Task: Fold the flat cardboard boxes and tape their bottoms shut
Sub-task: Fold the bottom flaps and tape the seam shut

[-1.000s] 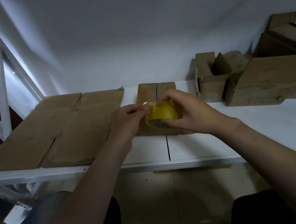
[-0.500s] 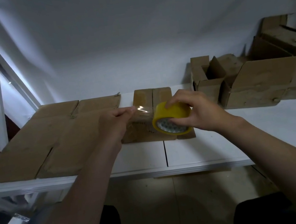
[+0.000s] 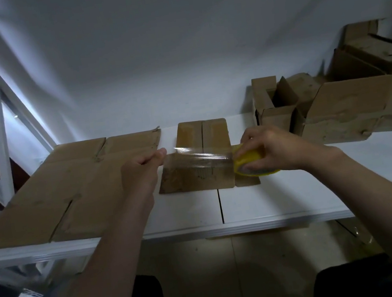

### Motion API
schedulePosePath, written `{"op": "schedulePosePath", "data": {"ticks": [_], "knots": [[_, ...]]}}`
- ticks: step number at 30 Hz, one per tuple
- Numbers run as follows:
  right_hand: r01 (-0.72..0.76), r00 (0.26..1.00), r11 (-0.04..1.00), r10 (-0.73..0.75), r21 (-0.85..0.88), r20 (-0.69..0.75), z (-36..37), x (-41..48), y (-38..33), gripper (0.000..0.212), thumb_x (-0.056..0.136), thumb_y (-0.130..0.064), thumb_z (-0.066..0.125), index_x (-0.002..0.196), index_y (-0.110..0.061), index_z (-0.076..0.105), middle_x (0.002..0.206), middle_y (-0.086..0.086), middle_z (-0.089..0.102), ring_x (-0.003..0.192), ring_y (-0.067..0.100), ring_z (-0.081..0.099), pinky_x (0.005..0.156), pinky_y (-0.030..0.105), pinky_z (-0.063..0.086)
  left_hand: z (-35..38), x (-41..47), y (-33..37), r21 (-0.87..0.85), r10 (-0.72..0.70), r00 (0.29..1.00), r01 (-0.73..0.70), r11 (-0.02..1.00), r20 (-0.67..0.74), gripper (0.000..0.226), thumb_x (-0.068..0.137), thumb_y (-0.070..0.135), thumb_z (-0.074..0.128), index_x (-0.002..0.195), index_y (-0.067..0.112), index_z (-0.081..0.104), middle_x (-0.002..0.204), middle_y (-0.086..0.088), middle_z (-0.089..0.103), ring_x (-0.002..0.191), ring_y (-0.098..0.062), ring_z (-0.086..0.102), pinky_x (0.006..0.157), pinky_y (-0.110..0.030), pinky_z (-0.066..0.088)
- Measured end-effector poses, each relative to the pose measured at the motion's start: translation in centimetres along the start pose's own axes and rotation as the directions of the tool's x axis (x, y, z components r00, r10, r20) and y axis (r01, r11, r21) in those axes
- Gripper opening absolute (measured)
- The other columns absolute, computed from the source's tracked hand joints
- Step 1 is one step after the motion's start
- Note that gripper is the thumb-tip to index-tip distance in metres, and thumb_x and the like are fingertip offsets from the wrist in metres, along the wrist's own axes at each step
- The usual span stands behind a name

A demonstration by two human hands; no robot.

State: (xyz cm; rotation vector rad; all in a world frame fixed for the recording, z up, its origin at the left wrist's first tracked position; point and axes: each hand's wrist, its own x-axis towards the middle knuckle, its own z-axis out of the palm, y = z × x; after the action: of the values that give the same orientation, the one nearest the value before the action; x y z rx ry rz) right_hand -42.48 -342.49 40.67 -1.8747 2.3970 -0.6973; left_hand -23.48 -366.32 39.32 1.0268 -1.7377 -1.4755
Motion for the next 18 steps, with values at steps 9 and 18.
{"op": "schedulePosePath", "data": {"ticks": [9, 18], "knots": [[0.010, 0.980, 0.984, 0.026, 0.178, -0.198, -0.5, -1.3, 0.7, 0.035, 0.074, -0.040, 0.084, 0.105, -0.033, 0.070, 0.106, -0.010, 0.057, 0.099, 0.007, 0.055, 0.077, 0.019, 0.046, -0.5, 1.0, -0.9, 0.018, 0.014, 1.000, -0.014, 1.000, -0.009, 0.024, 0.085, 0.041, 0.077, 0.101, 0.024, 0.079, 0.088, 0.006, 0.076, 0.083, -0.015, 0.067, 0.072, -0.030, 0.055], [-0.030, 0.990, 0.999, 0.025, -0.028, -0.137, 0.5, -1.5, 2.7, 0.030, 0.076, -0.034, 0.087, 0.104, -0.030, 0.078, 0.093, -0.003, 0.052, 0.088, 0.014, 0.048, 0.068, 0.032, 0.047, 0.1, 1.6, -2.8, -0.012, -0.058, 0.998, 0.058, 0.998, -0.019, 0.031, 0.087, 0.038, 0.077, 0.111, 0.019, 0.077, 0.096, 0.001, 0.075, 0.078, -0.015, 0.062, 0.065, -0.027, 0.050]]}}
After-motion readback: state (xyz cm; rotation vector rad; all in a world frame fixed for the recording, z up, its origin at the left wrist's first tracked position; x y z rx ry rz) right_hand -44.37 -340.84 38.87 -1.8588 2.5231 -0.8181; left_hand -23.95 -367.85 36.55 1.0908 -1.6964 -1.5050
